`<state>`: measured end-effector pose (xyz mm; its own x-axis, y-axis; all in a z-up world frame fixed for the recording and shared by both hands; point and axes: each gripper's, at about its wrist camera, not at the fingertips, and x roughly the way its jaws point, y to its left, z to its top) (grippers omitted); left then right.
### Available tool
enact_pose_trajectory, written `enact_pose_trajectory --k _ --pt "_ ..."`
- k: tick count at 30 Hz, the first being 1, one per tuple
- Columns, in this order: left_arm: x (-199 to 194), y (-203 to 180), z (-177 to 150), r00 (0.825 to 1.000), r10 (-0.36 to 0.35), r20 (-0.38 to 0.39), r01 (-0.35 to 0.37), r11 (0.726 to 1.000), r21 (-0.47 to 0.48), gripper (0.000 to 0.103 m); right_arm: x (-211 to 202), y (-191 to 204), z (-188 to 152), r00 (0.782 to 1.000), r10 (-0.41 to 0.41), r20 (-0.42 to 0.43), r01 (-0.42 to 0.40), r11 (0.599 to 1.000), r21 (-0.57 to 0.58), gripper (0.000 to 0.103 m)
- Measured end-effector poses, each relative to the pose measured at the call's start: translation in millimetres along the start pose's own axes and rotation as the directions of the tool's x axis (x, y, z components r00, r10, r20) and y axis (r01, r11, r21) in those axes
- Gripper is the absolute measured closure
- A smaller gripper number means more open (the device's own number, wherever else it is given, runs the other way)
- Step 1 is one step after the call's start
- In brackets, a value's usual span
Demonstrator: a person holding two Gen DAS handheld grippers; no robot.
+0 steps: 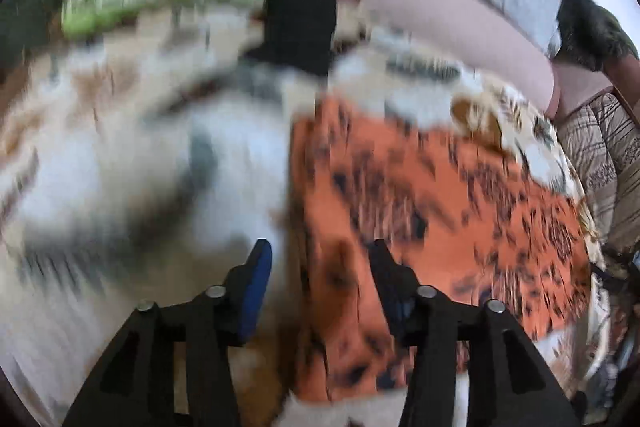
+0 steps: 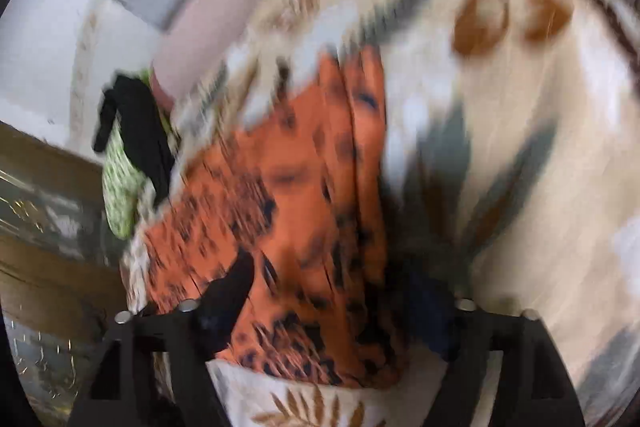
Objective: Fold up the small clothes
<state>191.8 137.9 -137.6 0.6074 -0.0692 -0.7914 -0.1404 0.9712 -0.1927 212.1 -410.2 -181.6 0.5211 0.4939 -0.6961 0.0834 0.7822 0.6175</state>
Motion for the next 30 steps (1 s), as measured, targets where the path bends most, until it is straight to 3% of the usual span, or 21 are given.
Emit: enact_pose_trajectory --k 2,4,7,9,11,12,13,16,17,18,20,22,23,24,25,26,27,28,30 --pt "10 -4 20 1.0 0.0 0.019 0.0 0.999 0.035 0.05 -2 5 18 1.0 -0.008 0.027 0.008 1.0 -0.018 0.023" --pt "33 -7 37 1.0 -0.006 -0.017 0.007 0.999 0.035 0.05 8 15 35 0.999 -0.014 0.032 0.016 0.998 -0.064 0.023" --pt "65 -16 43 0.996 -0.004 -0.084 0.008 0.999 0.046 0.05 43 36 57 0.995 -0.099 0.023 0.102 0.984 -0.148 0.024" --pt "77 -17 45 0.996 0.004 -0.088 0.0 0.999 0.046 0.05 67 42 62 0.988 -0.153 0.013 0.153 0.97 -0.189 0.025" --pt "78 -15 45 0.998 -0.006 -0.068 0.008 1.0 0.025 0.057 88 44 58 0.973 -0.231 -0.031 0.215 0.942 -0.256 0.052" --pt "75 -14 47 0.998 -0.014 -0.058 0.015 1.0 0.023 0.086 92 43 55 0.965 -0.26 -0.043 0.239 0.931 -0.275 0.079" --pt "70 -14 47 0.999 -0.02 -0.049 0.021 0.999 0.03 0.098 90 44 52 0.965 -0.261 -0.034 0.241 0.928 -0.285 0.082" --pt "49 -13 52 0.999 -0.044 0.033 0.043 0.999 0.031 0.098 64 54 51 0.963 -0.261 0.065 0.268 0.916 -0.298 0.094" --pt "49 -10 52 0.998 -0.031 0.052 0.029 0.999 0.027 0.098 56 56 51 0.958 -0.267 0.104 0.286 0.911 -0.296 0.094" --pt "62 -6 51 1.0 -0.021 0.014 0.021 1.0 0.009 0.098 50 51 53 0.952 -0.279 0.125 0.304 0.91 -0.283 0.094" --pt "91 3 47 0.995 -0.029 -0.093 0.026 0.999 -0.039 0.093 63 29 59 0.952 -0.3 0.059 0.306 0.923 -0.232 0.094" --pt "84 4 47 0.998 -0.031 -0.055 0.029 0.998 -0.053 0.088 76 7 61 0.966 -0.26 -0.004 0.256 0.954 -0.157 0.091" --pt "78 3 48 0.999 -0.02 -0.045 0.018 0.999 -0.046 0.081 71 3 60 0.973 -0.231 0.018 0.231 0.964 -0.128 0.091" --pt "72 1 48 0.999 -0.016 -0.028 0.015 0.999 -0.035 0.061 61 1 59 0.98 -0.193 0.047 0.197 0.976 -0.096 0.088" --pt "65 1 48 1.0 -0.001 -0.001 0.001 1.0 -0.022 0.052 56 0 58 0.982 -0.181 0.058 0.186 0.979 -0.084 0.079" --pt "59 1 48 1.0 0.012 0.017 -0.012 1.0 -0.016 0.052 48 0 57 0.98 -0.186 0.073 0.192 0.978 -0.081 0.073" --pt "51 2 47 0.999 0.014 0.032 -0.014 1.0 -0.01 0.052 41 0 56 0.978 -0.188 0.086 0.195 0.977 -0.081 0.062" --pt "44 6 46 0.999 0.006 0.038 -0.006 1.0 -0.015 0.052 36 0 55 0.978 -0.185 0.094 0.192 0.978 -0.075 0.041" --pt "36 11 40 0.999 0.001 0.036 -0.001 1.0 -0.024 0.05 24 -1 51 0.981 -0.153 0.116 0.16 0.985 -0.056 0.032"
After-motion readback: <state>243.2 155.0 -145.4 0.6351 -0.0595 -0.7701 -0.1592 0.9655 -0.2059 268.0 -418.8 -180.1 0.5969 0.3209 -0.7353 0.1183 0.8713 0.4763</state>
